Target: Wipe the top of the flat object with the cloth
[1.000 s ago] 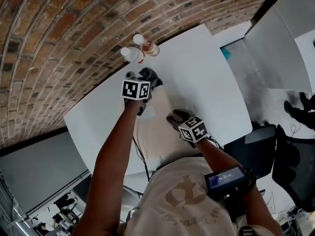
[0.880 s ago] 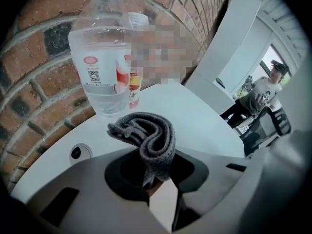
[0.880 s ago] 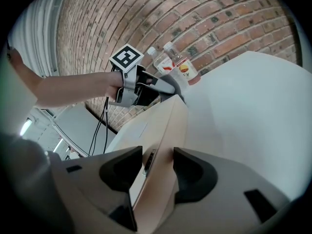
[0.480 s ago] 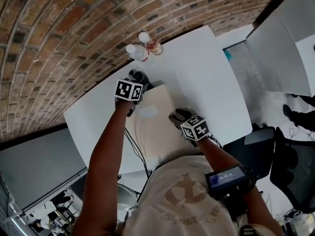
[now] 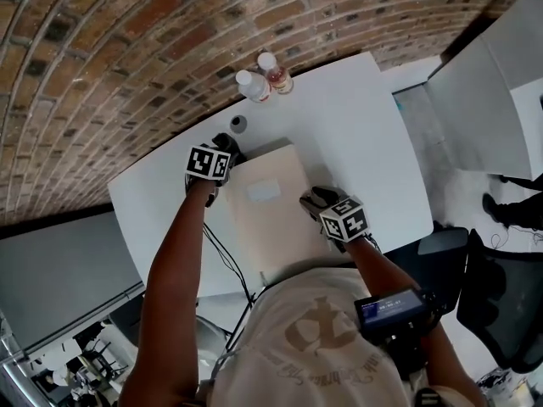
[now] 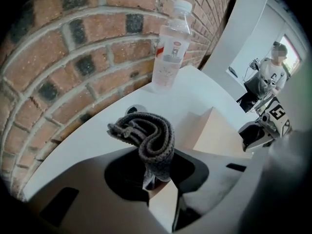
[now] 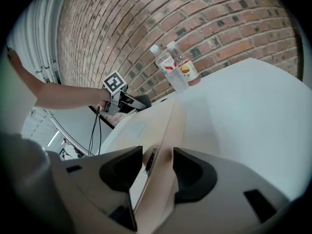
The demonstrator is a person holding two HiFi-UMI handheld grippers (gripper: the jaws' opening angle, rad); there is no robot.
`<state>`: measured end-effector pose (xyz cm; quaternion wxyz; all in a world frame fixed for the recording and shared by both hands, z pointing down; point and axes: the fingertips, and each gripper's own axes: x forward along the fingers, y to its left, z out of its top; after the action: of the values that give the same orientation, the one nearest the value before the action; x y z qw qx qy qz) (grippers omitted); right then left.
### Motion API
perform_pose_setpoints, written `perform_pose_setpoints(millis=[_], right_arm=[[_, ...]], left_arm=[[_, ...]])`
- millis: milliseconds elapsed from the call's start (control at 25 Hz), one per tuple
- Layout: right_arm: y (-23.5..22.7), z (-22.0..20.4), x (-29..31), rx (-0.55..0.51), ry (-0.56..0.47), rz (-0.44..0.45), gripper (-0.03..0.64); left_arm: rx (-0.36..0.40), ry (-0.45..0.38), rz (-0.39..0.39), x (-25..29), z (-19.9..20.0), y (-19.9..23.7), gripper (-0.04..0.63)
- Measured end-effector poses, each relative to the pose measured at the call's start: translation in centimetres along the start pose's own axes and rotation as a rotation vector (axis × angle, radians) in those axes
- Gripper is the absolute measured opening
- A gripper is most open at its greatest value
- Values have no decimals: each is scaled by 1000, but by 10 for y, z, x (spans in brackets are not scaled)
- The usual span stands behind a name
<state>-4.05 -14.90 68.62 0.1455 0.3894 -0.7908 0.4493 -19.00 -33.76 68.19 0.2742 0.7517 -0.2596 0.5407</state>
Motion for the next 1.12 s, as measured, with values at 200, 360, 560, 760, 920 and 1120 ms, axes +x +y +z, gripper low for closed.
perform_pose_setpoints(millis=[200, 360, 560, 760, 920, 1120], right_arm=[[-6, -2, -9, -4, 4, -20, 207], [-8, -6, -16, -4, 6, -35, 207], [-11, -9, -23, 6, -5, -56, 207], [-12, -12, -29, 5, -15, -71, 206], [-13, -14, -34, 13, -26, -76, 206], [-13, -16, -36, 19, -31, -78, 204]], left_arm=[[-59, -19, 12, -7, -23, 13, 104], [-120, -35, 24, -13, -42, 22, 104], [-169, -32, 78, -24, -63, 38, 104], [-206, -122, 105, -48, -54, 37, 104], [-180, -206, 34, -62, -25, 5, 104], [-106, -245, -104, -64, 7, -61, 104]])
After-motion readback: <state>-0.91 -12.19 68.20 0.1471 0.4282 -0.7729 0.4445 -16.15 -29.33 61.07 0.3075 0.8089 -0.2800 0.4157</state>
